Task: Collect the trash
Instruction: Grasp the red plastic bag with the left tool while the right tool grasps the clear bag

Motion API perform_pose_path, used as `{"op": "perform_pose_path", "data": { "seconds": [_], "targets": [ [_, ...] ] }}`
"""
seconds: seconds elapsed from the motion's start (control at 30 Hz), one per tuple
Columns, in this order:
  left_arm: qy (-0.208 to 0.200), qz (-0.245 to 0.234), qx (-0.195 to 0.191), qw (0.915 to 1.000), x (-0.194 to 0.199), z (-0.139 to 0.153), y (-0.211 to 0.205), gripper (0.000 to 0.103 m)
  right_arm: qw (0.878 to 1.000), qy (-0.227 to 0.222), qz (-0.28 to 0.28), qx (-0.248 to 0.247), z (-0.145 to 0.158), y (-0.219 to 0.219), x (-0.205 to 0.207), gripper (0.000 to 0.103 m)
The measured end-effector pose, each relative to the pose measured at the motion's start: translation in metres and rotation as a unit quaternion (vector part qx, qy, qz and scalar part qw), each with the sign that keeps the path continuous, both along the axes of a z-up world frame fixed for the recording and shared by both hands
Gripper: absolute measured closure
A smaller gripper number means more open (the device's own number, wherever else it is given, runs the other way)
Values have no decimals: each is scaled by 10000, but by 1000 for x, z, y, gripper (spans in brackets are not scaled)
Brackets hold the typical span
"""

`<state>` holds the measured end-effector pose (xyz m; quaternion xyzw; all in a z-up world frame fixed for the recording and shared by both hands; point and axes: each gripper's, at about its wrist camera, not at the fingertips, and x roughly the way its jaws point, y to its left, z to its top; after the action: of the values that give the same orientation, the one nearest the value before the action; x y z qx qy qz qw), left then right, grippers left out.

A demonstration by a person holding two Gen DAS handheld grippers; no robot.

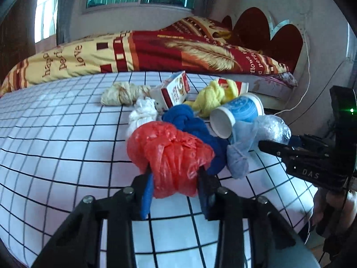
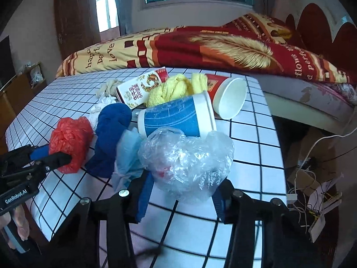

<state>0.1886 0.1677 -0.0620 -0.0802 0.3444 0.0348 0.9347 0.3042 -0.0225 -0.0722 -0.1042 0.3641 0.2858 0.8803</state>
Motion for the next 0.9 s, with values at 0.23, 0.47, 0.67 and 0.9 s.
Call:
{"op": "perform_pose_path", "data": {
  "seconds": [0.23, 0.47, 0.67, 0.9],
  "targets": [
    [-10, -22, 29, 10000, -13, 10, -3, 69, 9999, -27, -146, -10, 11, -16, -20, 53],
    [-16, -113, 39, 9999, -29, 17, -15, 70, 9997, -44, -235, 28, 22, -32, -40, 53],
    [-19, -93, 184, 9998, -42, 20, -30, 71, 9995, -129, -295, 53, 33, -44, -66, 53],
    [-60, -131, 185, 9997, -57, 29, -40, 72, 9993, -218, -309, 77, 42, -52, -94, 53]
  ]
}}
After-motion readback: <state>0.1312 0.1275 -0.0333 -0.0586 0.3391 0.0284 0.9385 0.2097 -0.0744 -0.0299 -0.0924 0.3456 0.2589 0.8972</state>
